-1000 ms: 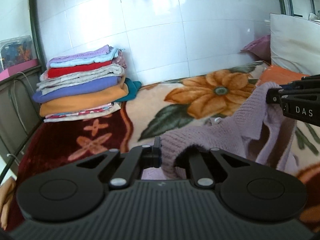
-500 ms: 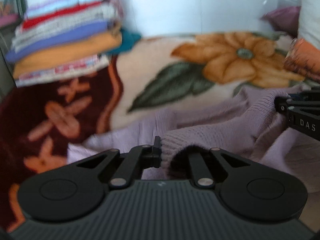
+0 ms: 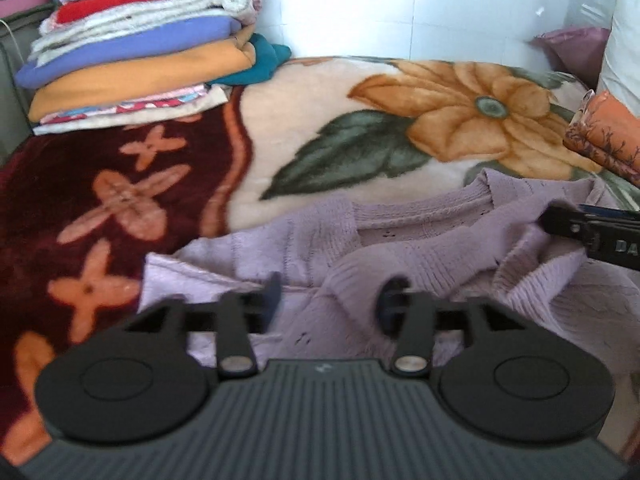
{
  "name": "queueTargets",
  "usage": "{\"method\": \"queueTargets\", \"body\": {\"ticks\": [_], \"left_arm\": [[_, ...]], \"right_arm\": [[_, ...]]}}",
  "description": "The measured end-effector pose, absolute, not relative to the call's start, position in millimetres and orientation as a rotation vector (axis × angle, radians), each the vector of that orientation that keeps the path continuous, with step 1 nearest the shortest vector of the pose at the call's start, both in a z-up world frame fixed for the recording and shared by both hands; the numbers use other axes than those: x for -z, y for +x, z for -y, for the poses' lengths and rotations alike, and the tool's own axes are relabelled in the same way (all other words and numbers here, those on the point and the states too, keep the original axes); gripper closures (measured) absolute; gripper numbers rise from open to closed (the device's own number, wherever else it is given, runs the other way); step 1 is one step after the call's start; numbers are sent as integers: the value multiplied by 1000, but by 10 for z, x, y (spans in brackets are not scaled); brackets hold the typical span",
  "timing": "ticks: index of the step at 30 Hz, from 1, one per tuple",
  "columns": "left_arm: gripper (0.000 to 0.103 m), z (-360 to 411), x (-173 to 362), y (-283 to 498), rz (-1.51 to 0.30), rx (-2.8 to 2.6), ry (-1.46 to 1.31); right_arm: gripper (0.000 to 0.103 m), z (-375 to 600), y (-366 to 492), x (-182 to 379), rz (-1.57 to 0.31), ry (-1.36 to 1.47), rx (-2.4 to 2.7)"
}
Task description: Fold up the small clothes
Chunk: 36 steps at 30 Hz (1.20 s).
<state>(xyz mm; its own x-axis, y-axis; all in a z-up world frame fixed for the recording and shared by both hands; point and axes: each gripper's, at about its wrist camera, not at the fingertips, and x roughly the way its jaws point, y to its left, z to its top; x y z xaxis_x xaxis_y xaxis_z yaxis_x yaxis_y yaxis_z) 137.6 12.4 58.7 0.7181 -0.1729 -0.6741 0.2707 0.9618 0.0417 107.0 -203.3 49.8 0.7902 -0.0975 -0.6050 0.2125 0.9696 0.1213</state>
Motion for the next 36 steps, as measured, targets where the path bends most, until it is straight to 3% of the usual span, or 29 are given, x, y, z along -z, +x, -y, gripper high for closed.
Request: {"method": "queueTargets", "body": {"ticks": [12,31,32,35,36], "left_arm": [[44,-130,-924,660,-657,346,205],[42,34,-437,507,-701,445,250],[44,30,-436,520,-696,440,248],[90,3,-453,572,-699,427,226],[91,-20,-464,593,-707,427,206]], "right_arm": [[42,1990,375,-889,-636,192,78],[42,1581,259,-538,-779,3,0],[42,1567,274,-524,-772,-8,-1],[42,1513,295,-497,-752,-44,-7],[42,1492,302,-490,-751,-62,-9]]}}
